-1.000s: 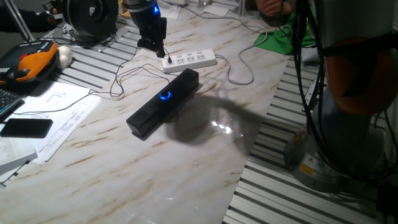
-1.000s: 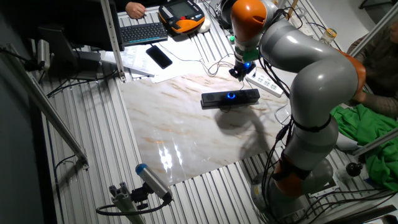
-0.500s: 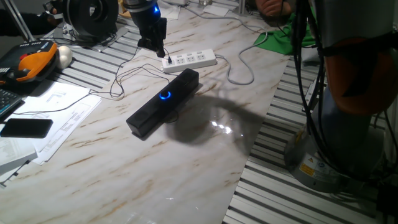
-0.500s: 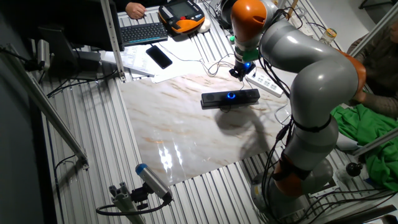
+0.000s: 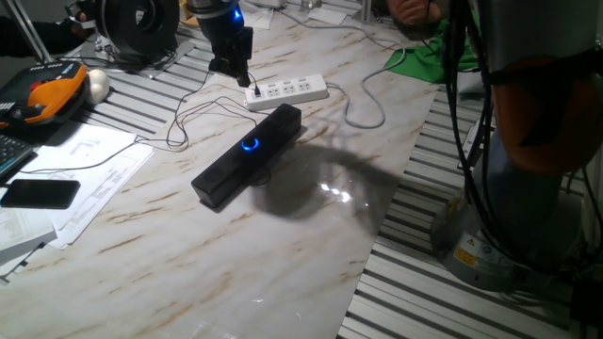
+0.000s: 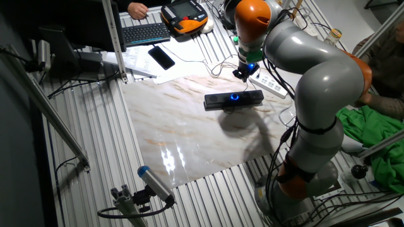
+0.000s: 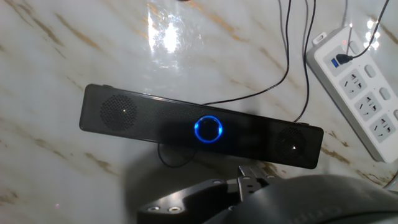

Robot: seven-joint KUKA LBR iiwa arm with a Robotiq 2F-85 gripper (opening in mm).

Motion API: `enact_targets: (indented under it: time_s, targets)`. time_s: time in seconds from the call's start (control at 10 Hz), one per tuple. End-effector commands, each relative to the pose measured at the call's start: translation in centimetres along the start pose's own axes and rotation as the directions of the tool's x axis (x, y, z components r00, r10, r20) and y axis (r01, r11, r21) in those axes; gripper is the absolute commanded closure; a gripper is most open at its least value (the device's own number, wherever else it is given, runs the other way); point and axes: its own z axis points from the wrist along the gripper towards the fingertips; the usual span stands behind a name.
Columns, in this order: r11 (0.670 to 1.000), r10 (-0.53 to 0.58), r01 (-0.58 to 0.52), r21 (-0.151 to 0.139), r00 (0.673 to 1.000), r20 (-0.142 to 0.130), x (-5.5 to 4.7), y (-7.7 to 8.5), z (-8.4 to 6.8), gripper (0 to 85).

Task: Turn the knob to decrease the volume of the speaker

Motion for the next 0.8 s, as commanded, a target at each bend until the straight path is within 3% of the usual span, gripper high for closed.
enact_targets:
  time_s: [0.0,0.3,0.4,0.5,0.6,0.7]
  targets:
    - [1.0,0.0,0.0,0.0,1.0,0.0,0.01,0.0,0.0,85.0]
    - [0.999,0.049,-0.049,0.001,0.999,0.001,0.01,0.0,0.0,85.0]
    - [0.996,0.088,-0.088,-0.009,0.996,0.022,0.01,0.0,0.0,85.0]
    - [0.991,0.119,-0.119,-0.055,0.993,0.005,0.01,0.0,0.0,85.0]
    - [0.988,0.139,-0.141,-0.07,0.99,-0.036,0.01,0.0,0.0,85.0]
    - [0.972,0.194,-0.2,-0.12,0.979,-0.063,0.01,0.0,0.0,85.0]
